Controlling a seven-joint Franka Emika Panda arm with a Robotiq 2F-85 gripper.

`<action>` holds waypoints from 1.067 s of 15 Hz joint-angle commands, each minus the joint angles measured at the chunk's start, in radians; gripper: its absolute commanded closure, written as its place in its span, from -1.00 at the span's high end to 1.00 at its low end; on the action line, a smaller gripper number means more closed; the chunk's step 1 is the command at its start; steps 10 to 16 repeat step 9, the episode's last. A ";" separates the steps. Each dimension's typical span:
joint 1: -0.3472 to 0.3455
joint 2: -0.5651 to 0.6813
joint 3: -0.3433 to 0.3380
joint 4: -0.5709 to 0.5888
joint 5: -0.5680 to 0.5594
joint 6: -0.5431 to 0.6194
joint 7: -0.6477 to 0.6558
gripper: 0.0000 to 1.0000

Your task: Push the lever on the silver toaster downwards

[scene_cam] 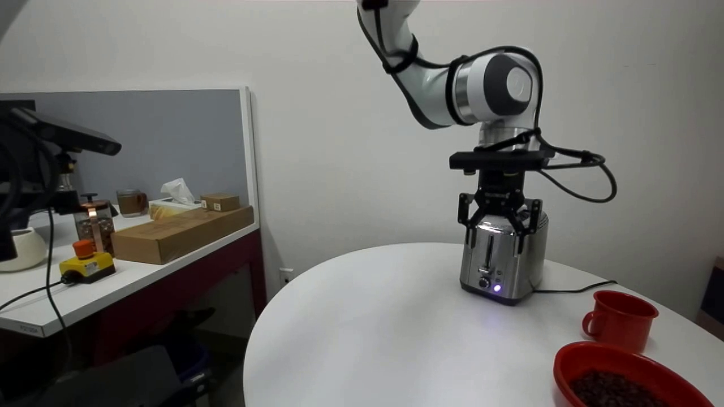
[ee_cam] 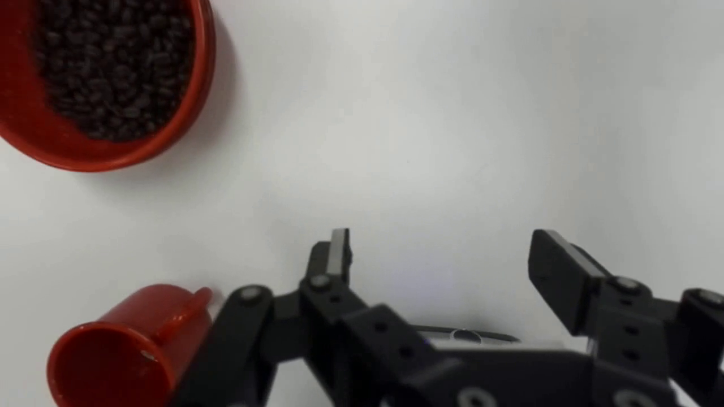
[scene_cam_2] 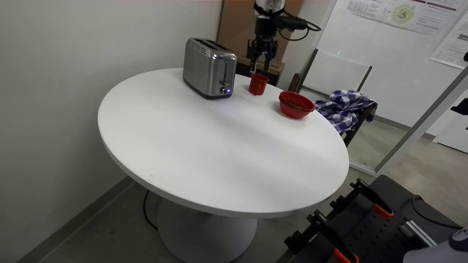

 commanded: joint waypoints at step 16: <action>-0.037 -0.441 -0.036 -0.435 0.046 -0.029 -0.112 1.00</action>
